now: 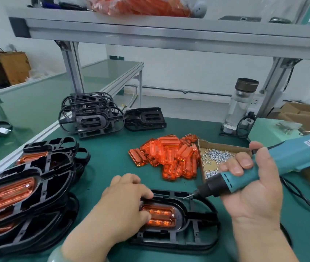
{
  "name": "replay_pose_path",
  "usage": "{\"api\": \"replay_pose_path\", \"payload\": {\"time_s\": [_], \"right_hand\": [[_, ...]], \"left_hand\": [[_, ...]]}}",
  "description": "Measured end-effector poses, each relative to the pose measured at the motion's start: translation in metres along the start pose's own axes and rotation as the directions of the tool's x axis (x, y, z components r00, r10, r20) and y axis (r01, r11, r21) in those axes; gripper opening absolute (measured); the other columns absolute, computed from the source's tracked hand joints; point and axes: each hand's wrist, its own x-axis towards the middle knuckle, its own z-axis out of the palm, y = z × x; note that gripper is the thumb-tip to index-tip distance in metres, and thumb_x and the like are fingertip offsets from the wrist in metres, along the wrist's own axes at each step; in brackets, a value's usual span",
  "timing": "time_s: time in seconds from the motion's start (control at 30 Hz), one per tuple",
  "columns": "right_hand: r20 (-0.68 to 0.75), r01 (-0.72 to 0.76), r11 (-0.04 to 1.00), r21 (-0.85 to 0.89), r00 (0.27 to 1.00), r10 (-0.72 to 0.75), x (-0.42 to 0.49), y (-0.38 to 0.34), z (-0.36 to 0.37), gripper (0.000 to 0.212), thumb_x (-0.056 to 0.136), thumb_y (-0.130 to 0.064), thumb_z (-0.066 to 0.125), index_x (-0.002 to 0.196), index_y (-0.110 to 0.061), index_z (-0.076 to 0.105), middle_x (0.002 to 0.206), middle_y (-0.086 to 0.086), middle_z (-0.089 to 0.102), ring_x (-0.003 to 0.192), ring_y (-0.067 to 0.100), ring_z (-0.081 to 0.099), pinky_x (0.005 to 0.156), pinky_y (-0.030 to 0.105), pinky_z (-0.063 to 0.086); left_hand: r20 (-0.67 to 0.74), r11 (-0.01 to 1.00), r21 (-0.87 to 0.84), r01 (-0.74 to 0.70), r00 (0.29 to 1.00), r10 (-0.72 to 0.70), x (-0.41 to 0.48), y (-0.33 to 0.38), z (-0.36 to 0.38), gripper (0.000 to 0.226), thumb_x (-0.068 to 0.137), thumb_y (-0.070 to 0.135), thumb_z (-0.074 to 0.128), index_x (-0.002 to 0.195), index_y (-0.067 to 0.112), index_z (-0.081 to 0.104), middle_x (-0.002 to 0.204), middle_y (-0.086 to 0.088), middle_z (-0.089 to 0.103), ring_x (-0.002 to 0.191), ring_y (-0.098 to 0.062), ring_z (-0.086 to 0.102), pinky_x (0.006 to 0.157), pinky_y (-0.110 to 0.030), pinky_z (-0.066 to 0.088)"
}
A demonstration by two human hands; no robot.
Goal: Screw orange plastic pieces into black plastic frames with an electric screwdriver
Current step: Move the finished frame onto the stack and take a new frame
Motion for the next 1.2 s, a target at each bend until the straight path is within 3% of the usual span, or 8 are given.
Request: {"api": "replay_pose_path", "payload": {"time_s": [0.1,0.2,0.37,0.63,0.73,0.83,1.1,1.2], "right_hand": [[-0.026,0.002,0.999,0.033,1.0,-0.001,0.002,-0.003,0.0,0.015,0.097,-0.03,0.042,0.09,-0.027,0.054,0.058,-0.014,0.045,0.047,0.002,0.043,0.057,0.016,0.044],[-0.049,0.018,0.999,0.048,0.999,-0.016,0.003,-0.004,-0.003,0.016,0.098,-0.03,0.041,0.09,-0.026,0.054,0.058,-0.014,0.044,0.047,0.001,0.042,0.058,0.014,0.043],[-0.099,0.065,0.998,0.008,0.993,-0.063,0.008,-0.005,-0.007,0.015,0.1,-0.028,0.042,0.09,-0.027,0.053,0.058,-0.013,0.044,0.048,0.002,0.042,0.059,0.015,0.042],[-0.176,0.078,0.995,0.069,0.982,-0.065,0.011,-0.01,-0.012,0.014,0.098,-0.032,0.047,0.085,-0.028,0.052,0.059,-0.013,0.042,0.049,0.001,0.041,0.061,0.016,0.043],[-0.188,0.087,0.993,0.078,0.98,-0.071,0.011,-0.011,-0.013,0.012,0.097,-0.032,0.049,0.086,-0.028,0.053,0.06,-0.014,0.043,0.05,0.002,0.041,0.062,0.019,0.042],[-0.18,0.094,0.993,0.078,0.98,-0.079,0.011,-0.011,-0.013,0.012,0.096,-0.033,0.05,0.086,-0.029,0.053,0.06,-0.014,0.043,0.05,0.001,0.042,0.063,0.02,0.042],[-0.197,0.063,0.995,0.071,0.979,-0.048,0.008,-0.007,-0.009,0.016,0.097,-0.032,0.05,0.082,-0.028,0.056,0.059,-0.014,0.044,0.049,0.002,0.042,0.061,0.017,0.044],[-0.204,0.058,0.997,0.048,0.978,-0.047,0.008,-0.003,-0.008,0.011,0.096,-0.032,0.051,0.086,-0.028,0.053,0.058,-0.013,0.044,0.048,0.002,0.042,0.06,0.016,0.044]], "left_hand": [[-0.044,0.99,-0.079,-0.115,0.993,0.111,0.002,0.021,-0.002,0.056,0.076,0.052,0.064,0.129,0.041,0.048,0.136,0.019,0.035,0.13,-0.005,0.026,0.112,-0.03,0.025],[0.084,0.967,-0.111,-0.229,0.967,0.238,0.004,0.047,0.007,0.085,0.067,0.063,0.067,0.14,0.038,0.033,0.146,0.016,0.028,0.137,-0.007,0.019,0.116,-0.03,0.017],[0.166,0.975,-0.068,-0.211,0.962,0.219,0.011,0.056,0.024,0.11,0.063,0.064,0.072,0.148,0.03,0.011,0.153,0.01,0.015,0.141,-0.011,0.01,0.116,-0.034,0.01],[0.249,0.954,0.117,-0.275,0.938,0.24,0.013,0.048,0.021,0.102,0.062,0.062,0.073,0.144,0.039,0.017,0.15,0.0,0.022,0.138,-0.021,0.015,0.115,-0.043,0.013],[0.155,0.955,0.178,-0.24,0.965,0.213,0.012,0.043,0.014,0.092,0.062,0.063,0.067,0.141,0.04,0.025,0.144,0.001,0.028,0.134,-0.023,0.023,0.11,-0.044,0.02],[0.097,0.96,0.215,-0.178,0.982,0.16,0.014,0.028,0.002,0.092,0.061,0.064,0.064,0.141,0.041,0.026,0.145,0.003,0.028,0.136,-0.021,0.022,0.112,-0.045,0.018],[0.283,0.983,0.17,-0.072,0.959,0.021,0.027,0.001,-0.017,0.076,0.074,0.033,0.07,0.136,0.053,0.031,0.159,0.004,-0.003,0.145,-0.018,-0.011,0.116,-0.047,-0.003],[0.331,0.985,0.173,-0.014,0.943,-0.044,0.033,-0.004,-0.019,0.074,0.079,0.023,0.064,0.138,0.052,0.028,0.159,0.008,-0.007,0.146,-0.018,-0.012,0.116,-0.05,-0.002]]}}
